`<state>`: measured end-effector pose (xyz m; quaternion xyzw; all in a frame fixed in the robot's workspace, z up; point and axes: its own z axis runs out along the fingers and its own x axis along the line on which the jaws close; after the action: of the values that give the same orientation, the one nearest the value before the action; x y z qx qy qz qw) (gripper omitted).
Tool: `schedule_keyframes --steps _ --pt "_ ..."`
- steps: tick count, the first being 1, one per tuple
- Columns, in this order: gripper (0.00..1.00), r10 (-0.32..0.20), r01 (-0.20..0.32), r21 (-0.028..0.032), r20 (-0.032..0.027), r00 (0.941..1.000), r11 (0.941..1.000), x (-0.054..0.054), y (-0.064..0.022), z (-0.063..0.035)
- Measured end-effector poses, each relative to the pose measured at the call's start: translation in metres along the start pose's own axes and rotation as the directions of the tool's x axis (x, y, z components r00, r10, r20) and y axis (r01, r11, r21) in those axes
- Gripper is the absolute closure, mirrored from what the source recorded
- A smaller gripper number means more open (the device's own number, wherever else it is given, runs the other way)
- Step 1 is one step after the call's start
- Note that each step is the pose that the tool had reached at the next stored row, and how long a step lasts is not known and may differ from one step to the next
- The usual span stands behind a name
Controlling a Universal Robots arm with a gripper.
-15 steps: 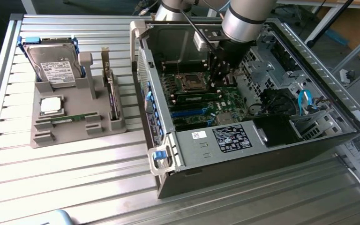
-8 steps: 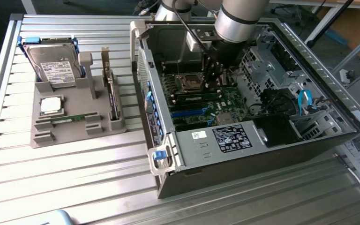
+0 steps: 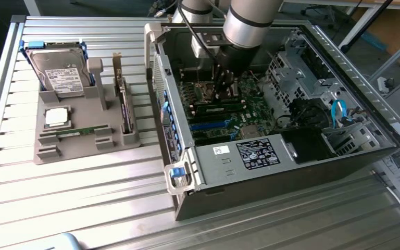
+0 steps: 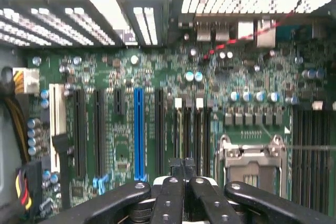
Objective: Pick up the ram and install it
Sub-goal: 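Press down the ram until it locks into place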
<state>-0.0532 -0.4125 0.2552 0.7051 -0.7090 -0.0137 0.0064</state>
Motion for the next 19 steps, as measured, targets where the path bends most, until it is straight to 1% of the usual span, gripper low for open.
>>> schedule_keyframes --steps 8,11,13,19 --pt "0.89 0.0 0.0 -0.0086 -0.0001 1.0 1.0 0.0 0.0194 0.0011" --pt "0.89 0.0 0.0 -0.012 -0.0001 1.0 0.9999 0.0 0.0248 0.0014" --pt "0.89 0.0 0.0 -0.0129 -0.0002 1.0 0.9999 0.0 0.0268 0.0014" --pt "0.89 0.0 0.0 -0.013 -0.0001 1.0 0.9999 0.0 0.027 0.0014"
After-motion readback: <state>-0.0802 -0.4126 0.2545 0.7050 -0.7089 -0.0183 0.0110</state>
